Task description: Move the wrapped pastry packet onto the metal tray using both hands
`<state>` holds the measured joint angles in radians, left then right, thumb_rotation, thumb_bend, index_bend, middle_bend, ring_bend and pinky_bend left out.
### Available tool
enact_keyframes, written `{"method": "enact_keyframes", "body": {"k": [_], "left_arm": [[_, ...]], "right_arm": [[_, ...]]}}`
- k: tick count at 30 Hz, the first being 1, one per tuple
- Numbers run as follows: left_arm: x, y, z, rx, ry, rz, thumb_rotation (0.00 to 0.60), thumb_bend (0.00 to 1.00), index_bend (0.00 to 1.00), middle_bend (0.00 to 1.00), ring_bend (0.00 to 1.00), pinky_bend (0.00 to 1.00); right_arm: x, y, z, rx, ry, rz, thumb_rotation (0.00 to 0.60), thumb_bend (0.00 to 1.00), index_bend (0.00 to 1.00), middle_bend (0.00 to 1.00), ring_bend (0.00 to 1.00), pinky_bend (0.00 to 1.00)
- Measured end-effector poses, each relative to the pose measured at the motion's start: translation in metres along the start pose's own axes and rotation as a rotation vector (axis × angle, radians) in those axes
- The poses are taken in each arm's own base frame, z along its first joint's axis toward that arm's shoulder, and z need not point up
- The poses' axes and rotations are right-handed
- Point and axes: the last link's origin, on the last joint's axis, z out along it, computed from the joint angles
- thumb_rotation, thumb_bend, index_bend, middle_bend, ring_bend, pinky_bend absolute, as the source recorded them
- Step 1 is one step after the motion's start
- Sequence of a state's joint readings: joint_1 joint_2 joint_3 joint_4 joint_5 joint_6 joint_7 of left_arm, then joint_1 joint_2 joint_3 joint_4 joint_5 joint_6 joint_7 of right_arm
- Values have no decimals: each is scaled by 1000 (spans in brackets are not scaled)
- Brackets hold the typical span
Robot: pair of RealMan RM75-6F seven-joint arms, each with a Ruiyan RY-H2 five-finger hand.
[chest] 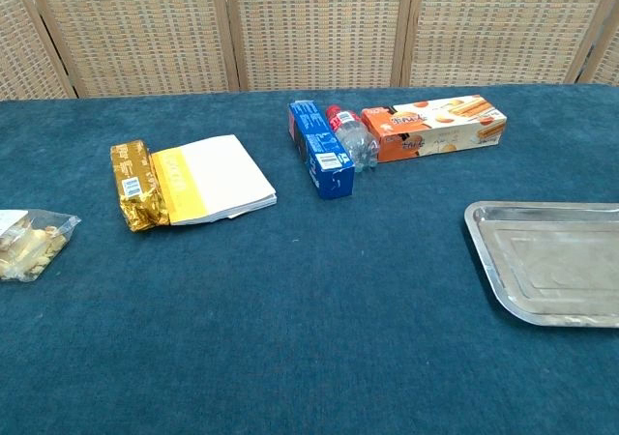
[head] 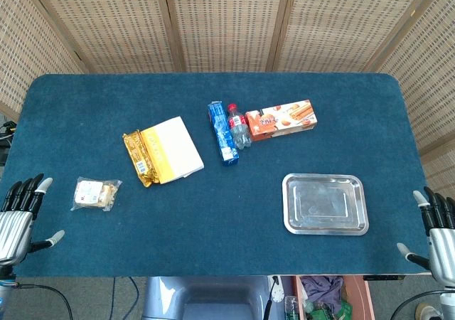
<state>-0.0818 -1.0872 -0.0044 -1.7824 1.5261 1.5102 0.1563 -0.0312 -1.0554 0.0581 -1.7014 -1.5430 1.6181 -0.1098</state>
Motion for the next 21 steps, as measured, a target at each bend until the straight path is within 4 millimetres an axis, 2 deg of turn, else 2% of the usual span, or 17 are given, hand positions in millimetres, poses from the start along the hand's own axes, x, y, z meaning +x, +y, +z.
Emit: {"method": "enact_keyframes", "body": {"k": [9,13,17,21], "left_arm": [[-7,-2,10,-12,-50,12,600,0,0,0,0,0],[-25,-5,39,-80,-154,20,600,0,0,0,0,9],[-42,-20,73,-118,-227,74,600,0,0,0,0,148],[-59,-31,107,-137,-273,120,600,0,39,14,0,178]], "right_arm": [[4,4,2,-9,6,27,600,0,0,0,0,0],[5,8,4,-26,2,38,600,0,0,0,0,0],[5,9,6,-35,0,40,600,0,0,0,0,0],[2,9,8,-39,-13,35,600,0,0,0,0,0]]}}
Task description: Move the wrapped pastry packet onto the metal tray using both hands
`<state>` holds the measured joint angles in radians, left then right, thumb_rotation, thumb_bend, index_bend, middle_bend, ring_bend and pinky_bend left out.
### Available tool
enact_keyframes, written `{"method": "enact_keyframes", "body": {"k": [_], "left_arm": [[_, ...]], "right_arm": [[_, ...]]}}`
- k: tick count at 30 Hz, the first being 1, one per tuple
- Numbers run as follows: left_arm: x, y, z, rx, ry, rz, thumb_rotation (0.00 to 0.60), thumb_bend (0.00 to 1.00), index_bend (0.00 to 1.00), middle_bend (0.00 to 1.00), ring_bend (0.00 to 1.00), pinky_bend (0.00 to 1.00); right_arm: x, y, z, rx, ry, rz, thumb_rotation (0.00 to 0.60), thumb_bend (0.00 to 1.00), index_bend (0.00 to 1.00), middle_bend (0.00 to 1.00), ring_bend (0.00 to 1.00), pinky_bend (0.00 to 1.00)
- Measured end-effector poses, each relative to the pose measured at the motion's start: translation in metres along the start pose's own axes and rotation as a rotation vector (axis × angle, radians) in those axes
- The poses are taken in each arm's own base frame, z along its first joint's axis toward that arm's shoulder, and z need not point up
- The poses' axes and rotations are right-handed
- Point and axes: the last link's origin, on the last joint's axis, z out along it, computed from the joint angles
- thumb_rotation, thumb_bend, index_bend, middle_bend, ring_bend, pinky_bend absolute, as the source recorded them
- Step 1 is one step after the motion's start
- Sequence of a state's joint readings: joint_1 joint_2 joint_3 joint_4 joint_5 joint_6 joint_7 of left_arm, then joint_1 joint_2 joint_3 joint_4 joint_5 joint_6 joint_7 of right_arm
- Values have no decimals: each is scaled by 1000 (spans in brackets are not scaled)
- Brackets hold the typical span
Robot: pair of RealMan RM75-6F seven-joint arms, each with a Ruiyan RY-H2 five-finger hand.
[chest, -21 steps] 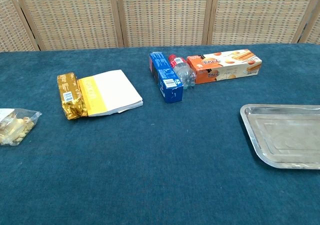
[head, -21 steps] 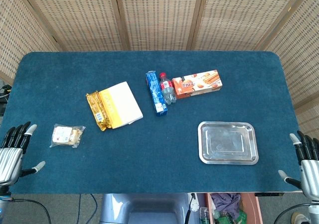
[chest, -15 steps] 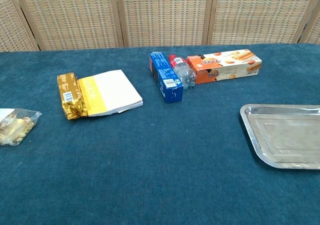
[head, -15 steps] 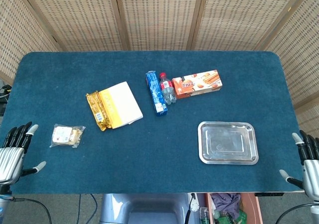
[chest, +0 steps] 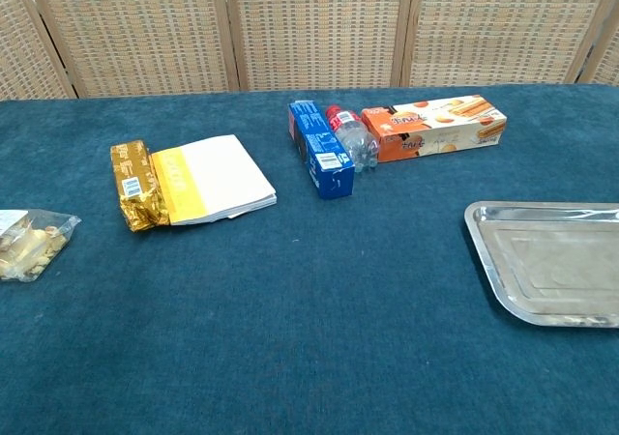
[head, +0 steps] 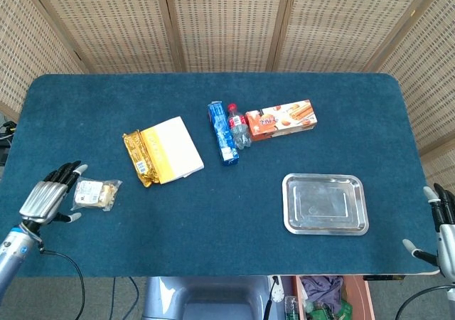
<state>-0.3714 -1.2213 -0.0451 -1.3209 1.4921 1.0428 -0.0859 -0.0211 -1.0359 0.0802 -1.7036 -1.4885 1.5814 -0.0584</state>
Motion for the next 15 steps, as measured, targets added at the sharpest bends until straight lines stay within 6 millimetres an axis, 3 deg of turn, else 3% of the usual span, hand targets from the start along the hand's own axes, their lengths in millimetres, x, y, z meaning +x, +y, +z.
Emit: {"method": "enact_keyframes", "body": {"k": [7,11,15], "left_arm": [[-22,0,42,-4,-113,32,600,0,221,146,30,198],[-30,4,55,1,-137,42,600,60,515,433,244,349],[-28,5,57,5,-112,37,600,149,677,573,360,404]], "right_arm": [[-4,-1,2,-6,-14,-12,600,0,0,0,0,0],[-5,-2,2,-10,-16,-12,600,0,0,0,0,0],[-5,-1,3,-13,-17,-11,600,0,0,0,0,0]]}}
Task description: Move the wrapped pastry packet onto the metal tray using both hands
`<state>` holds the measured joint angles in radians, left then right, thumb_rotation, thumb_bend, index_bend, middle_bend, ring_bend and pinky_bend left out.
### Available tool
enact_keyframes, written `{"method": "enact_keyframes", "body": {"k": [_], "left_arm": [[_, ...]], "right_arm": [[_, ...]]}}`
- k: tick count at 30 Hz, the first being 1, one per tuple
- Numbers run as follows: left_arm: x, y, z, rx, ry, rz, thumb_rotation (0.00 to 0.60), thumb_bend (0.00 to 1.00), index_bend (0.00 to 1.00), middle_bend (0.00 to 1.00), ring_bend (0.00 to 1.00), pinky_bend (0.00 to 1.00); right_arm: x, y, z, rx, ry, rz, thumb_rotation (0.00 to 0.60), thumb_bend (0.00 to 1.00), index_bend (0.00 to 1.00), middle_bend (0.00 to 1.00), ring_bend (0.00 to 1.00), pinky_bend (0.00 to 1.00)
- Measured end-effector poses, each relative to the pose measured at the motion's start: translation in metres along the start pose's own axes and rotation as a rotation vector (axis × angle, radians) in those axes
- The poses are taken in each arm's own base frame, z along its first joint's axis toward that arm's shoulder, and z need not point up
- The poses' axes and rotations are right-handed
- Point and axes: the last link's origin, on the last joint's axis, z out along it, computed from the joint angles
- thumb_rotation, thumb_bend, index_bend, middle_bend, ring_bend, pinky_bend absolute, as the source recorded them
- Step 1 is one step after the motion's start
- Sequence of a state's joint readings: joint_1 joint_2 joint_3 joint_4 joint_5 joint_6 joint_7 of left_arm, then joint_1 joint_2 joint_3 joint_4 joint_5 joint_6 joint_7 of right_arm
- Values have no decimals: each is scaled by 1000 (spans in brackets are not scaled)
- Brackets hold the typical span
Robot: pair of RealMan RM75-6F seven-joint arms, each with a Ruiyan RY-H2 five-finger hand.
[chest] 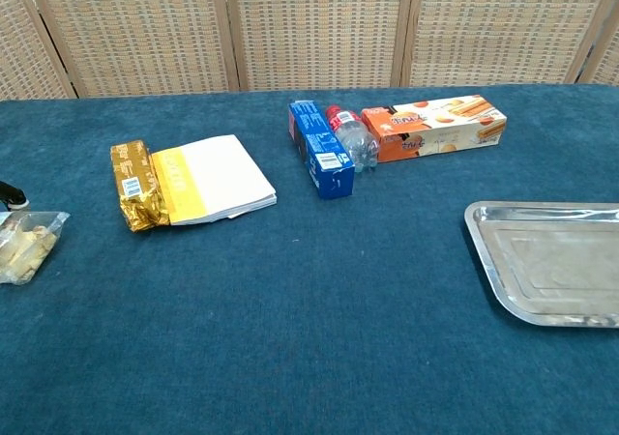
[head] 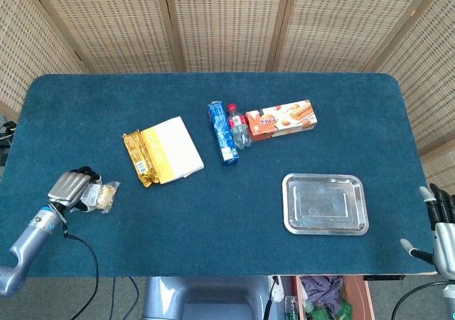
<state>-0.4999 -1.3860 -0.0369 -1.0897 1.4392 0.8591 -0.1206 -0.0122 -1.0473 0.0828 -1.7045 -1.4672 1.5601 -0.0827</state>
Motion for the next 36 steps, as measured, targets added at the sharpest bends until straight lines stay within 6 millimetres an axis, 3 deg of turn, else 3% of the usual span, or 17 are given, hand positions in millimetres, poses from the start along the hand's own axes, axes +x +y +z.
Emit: {"method": "enact_keyframes", "body": {"k": [5,9,13,17,24,25,27,28,29,31,36], "left_arm": [[17,5,-6,-35,95,-43,600,156,690,584,369,405],[38,28,-12,-125,180,-89,600,156,689,584,369,405],[56,75,-10,-254,194,-124,600,156,689,581,369,438],[73,137,3,-386,186,-85,600,156,689,581,369,441],[69,234,33,-504,151,1,600,144,665,543,369,439],[66,245,36,-512,143,4,600,108,609,487,362,427],[57,271,44,-524,119,1,600,32,361,272,245,325],[53,280,47,-527,108,-4,600,4,182,132,134,215],[49,290,51,-528,93,-10,600,0,69,45,54,122],[46,297,54,-522,69,-19,600,0,0,0,0,14],[52,297,57,-493,47,-48,600,0,0,0,0,0]], "right_arm": [[0,0,1,-1,-6,5,600,0,0,0,0,0],[-1,0,2,-2,-12,5,600,0,0,0,0,0],[-3,-3,2,4,-16,-7,600,0,0,0,0,0],[-5,-4,3,5,-23,-14,600,0,0,0,0,0],[-6,0,6,-8,-32,-9,600,0,0,0,0,0],[-6,0,7,-9,-34,-7,600,0,0,0,0,0],[-6,1,7,-12,-35,-6,600,0,0,0,0,0],[-6,2,8,-14,-35,-5,600,0,0,0,0,0],[-6,3,8,-15,-35,-4,600,0,0,0,0,0],[-6,3,8,-18,-38,-3,600,0,0,0,0,0],[-7,3,9,-10,-47,-3,600,0,0,0,0,0]]}}
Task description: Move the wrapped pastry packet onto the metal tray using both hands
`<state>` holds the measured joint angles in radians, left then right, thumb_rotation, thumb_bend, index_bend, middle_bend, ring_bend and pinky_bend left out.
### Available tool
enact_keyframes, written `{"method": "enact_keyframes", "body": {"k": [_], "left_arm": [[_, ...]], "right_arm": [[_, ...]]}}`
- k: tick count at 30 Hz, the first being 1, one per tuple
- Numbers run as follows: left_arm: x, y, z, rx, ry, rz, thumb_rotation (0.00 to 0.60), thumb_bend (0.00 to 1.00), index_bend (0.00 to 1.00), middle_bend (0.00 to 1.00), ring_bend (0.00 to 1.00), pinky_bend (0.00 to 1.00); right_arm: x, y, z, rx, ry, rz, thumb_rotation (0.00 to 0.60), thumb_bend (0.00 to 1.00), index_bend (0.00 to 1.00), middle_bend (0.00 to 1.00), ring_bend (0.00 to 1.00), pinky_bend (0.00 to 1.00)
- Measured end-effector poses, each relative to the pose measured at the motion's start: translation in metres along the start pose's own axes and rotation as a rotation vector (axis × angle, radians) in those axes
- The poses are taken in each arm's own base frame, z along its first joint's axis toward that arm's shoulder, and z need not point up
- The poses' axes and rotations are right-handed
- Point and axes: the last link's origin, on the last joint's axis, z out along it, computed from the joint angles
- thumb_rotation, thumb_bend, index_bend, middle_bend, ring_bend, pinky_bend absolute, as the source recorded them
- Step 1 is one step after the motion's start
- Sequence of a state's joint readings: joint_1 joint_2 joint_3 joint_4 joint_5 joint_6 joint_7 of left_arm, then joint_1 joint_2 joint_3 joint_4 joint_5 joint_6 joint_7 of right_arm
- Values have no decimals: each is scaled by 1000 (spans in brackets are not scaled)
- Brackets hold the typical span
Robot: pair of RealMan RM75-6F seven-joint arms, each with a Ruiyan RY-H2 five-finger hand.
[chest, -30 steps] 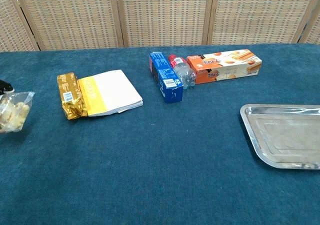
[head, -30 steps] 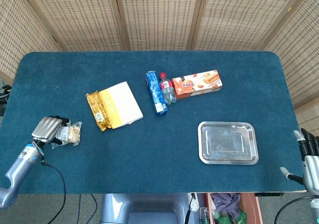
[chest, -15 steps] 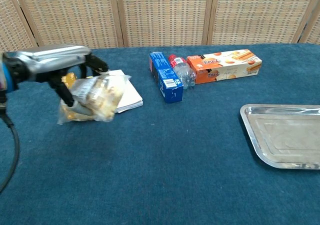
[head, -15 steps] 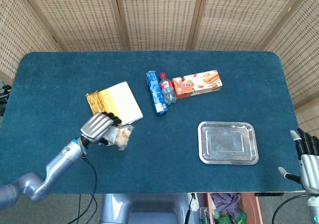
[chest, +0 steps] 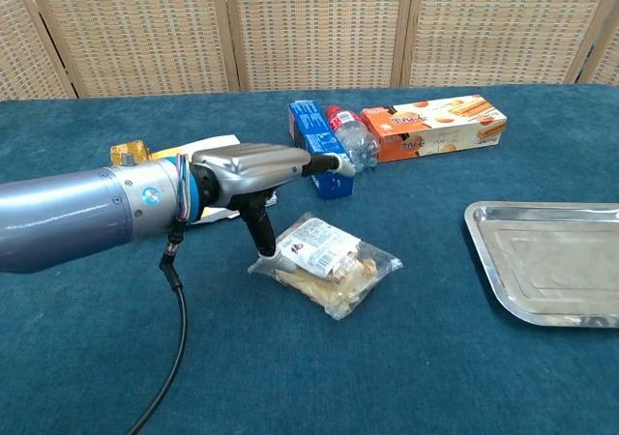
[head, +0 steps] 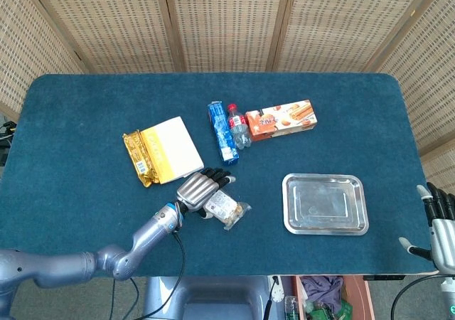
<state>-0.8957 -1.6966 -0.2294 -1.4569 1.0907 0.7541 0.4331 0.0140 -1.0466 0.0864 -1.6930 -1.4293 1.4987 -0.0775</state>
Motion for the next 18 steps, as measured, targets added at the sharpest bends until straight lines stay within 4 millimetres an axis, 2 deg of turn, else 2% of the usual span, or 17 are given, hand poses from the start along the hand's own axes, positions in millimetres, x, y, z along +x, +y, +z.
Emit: {"method": "enact_keyframes", "body": {"k": [5,9,12,15,16,18], "left_arm": [[20,-16,-15,40,48,-2,600,0,0,0,0,0],[43,-45,-44,120,120,15,600,0,0,0,0,0],[61,-81,-82,235,180,32,600,0,0,0,0,0],[74,-123,-140,400,243,34,600,0,0,0,0,0],[77,-137,-165,467,268,31,600,0,0,0,0,0],[78,-153,-199,560,302,26,600,0,0,0,0,0]], "right_arm": [[-1,-7,2,42,-2,1,600,0,0,0,0,0],[-2,-21,9,133,-4,-14,600,0,0,0,0,0],[-3,-42,23,262,-13,-41,600,0,0,0,0,0],[-6,-74,43,432,-45,-79,600,0,0,0,0,0],[-8,-85,50,489,-65,-96,600,0,0,0,0,0],[-12,-103,59,565,-95,-123,600,0,0,0,0,0]]}}
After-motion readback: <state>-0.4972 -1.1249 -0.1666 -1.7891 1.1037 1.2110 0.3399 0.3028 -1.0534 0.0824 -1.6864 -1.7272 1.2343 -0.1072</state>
